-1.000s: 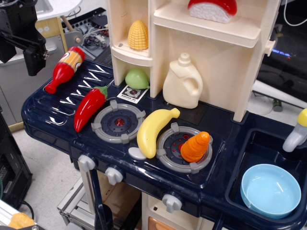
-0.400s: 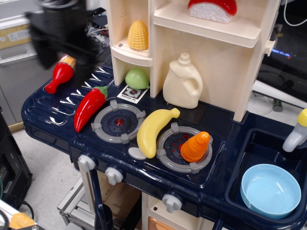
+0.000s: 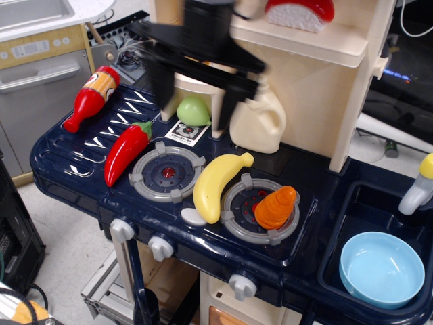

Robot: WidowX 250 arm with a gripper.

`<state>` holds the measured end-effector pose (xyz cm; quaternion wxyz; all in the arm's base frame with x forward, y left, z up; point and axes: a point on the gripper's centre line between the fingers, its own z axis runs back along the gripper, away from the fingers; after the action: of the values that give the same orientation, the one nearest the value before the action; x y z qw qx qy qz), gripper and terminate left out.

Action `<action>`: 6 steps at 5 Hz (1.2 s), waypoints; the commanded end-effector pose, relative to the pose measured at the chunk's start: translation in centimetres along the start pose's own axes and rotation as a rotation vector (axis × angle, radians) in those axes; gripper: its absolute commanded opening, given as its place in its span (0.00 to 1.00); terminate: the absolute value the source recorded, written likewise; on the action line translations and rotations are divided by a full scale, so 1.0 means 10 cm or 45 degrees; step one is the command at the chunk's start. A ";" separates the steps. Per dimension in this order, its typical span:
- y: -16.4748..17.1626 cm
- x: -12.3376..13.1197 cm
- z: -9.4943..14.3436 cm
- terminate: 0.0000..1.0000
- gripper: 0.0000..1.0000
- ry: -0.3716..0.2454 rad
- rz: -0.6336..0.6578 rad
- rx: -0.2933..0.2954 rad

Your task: Put carrot in bowl

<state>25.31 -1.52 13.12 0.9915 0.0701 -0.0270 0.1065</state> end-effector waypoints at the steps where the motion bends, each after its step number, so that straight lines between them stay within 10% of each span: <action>1: -0.50 0.09 0.15 0.00 1.00 -0.079 0.357 -0.009; 4: -0.76 0.08 -0.11 0.00 1.00 -0.155 0.959 -0.090; 6: -0.73 -0.02 -0.39 0.00 1.00 -0.198 0.997 -0.080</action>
<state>26.17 -8.43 6.83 0.8746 0.0376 -0.1213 0.4680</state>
